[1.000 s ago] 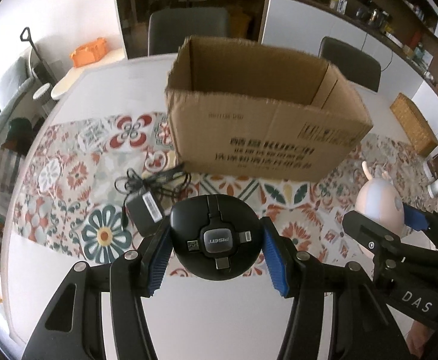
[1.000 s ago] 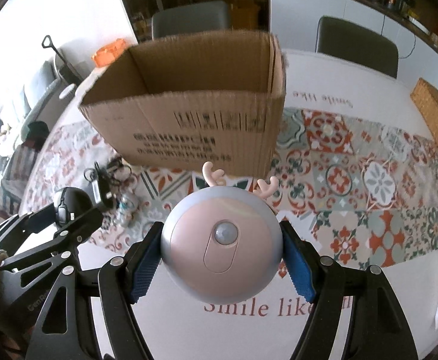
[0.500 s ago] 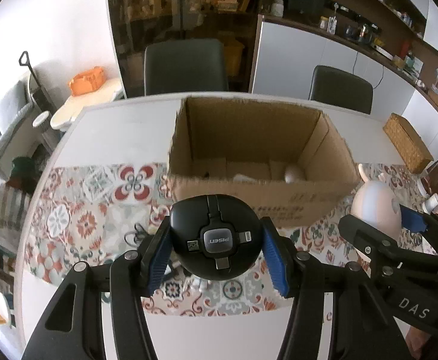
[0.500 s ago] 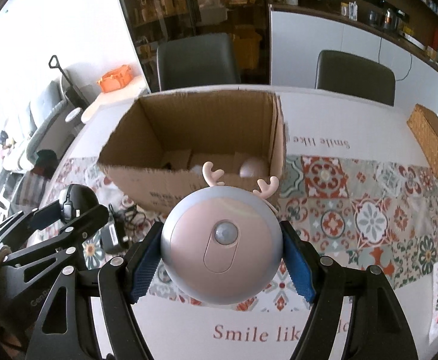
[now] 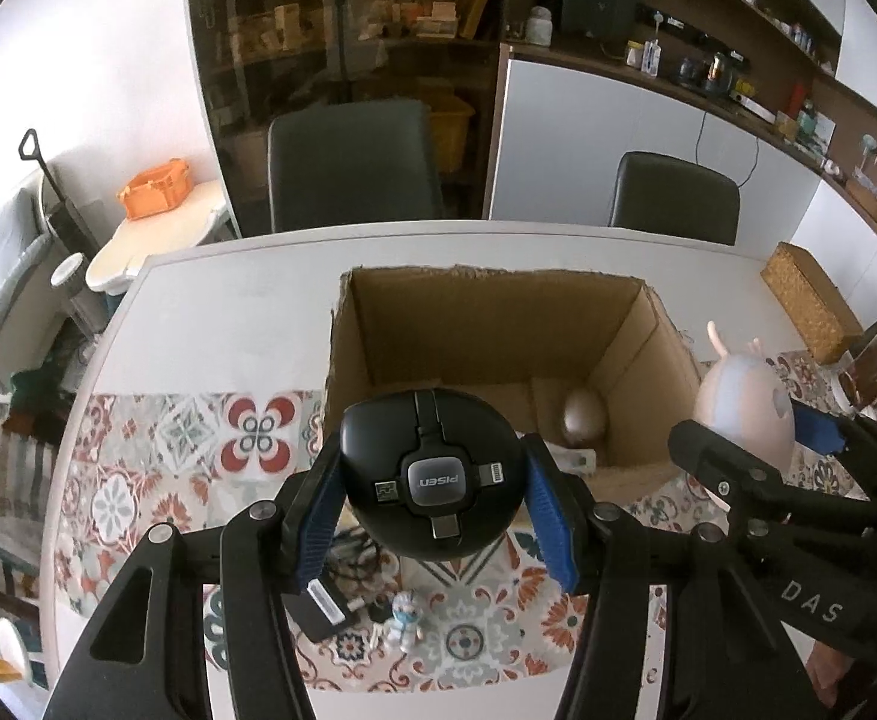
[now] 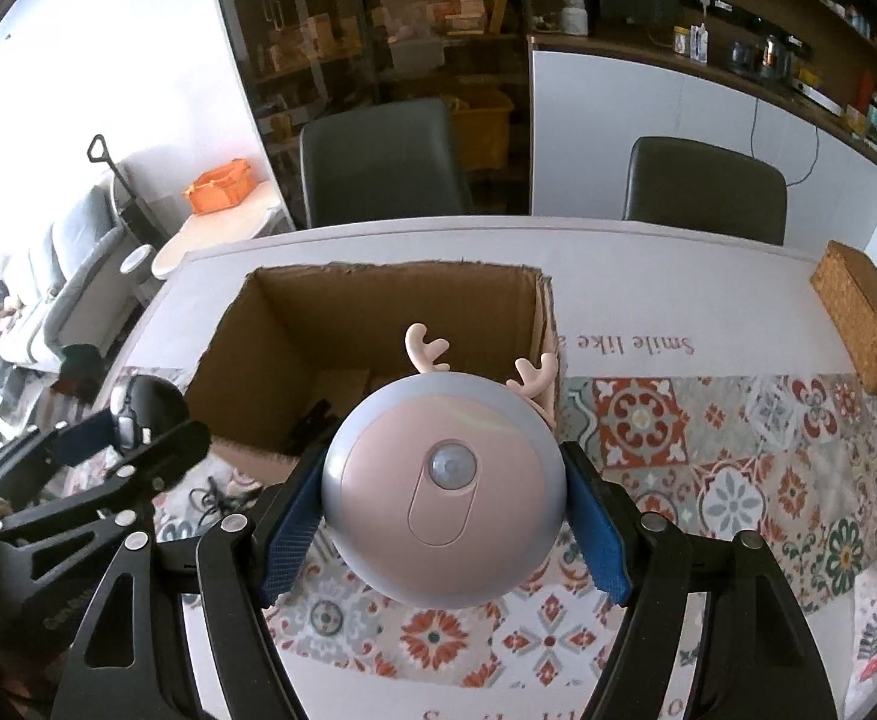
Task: Organize rigid objects
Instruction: 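Carry black puck and pink lamp over the cardboard box, then open left gripper dropping puck into box while right gripper releases pink lamp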
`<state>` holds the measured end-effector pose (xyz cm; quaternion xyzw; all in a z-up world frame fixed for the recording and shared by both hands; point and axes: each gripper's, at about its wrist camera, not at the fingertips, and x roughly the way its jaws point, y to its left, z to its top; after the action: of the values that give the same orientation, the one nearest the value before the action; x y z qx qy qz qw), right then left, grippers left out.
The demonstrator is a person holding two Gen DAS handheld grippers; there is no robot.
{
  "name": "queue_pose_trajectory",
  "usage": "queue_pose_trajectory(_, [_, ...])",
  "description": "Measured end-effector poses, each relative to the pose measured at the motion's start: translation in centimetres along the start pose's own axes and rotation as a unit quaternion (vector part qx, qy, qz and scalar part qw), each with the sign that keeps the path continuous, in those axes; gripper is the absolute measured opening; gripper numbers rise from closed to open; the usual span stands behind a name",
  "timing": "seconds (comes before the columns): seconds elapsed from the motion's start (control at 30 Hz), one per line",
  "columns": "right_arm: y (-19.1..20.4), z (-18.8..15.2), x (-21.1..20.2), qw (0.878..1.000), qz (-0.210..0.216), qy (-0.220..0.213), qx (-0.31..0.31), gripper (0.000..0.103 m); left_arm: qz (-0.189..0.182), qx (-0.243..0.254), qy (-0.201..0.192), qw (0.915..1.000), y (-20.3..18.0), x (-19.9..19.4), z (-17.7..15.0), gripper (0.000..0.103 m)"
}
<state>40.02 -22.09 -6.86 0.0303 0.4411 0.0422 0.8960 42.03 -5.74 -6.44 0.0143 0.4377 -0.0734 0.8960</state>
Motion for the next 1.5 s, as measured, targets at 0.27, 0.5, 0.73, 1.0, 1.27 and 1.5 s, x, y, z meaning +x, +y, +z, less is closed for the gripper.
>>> queue_pose_trajectory(0.27, [0.0, 2.4, 1.1, 1.000, -0.009, 0.000, -0.001, 0.074, 0.014, 0.018, 0.001, 0.9997, -0.1, 1.2, 2.6, 0.056])
queue_pose_trajectory(0.5, [-0.1, 3.7, 2.4, 1.000, -0.002, 0.015, -0.005, 0.074, 0.002, 0.019, 0.031, 0.9993, 0.0, 3.2, 3.8, 0.056])
queue_pose_trajectory(0.73, [-0.4, 4.1, 4.1, 0.999, 0.006, 0.039, -0.003, 0.074, -0.009, 0.013, 0.070, 0.9974, 0.0, 5.7, 4.2, 0.056])
queue_pose_trajectory(1.0, [-0.4, 4.1, 4.9, 0.999, 0.009, 0.052, -0.008, 0.074, 0.049, 0.014, 0.071, 0.9962, 0.4, 5.0, 3.5, 0.073])
queue_pose_trajectory(1.27, [0.6, 4.3, 5.1, 0.999, 0.014, 0.049, -0.008, 0.080, 0.113, -0.005, 0.048, 0.9924, 2.9, 1.7, 2.1, 0.093])
queue_pose_trajectory(1.5, [2.4, 3.9, 2.7, 0.999, 0.015, 0.018, -0.036, 0.083, 0.128, -0.026, 0.037, 0.9907, 4.4, -1.3, 0.6, 0.095])
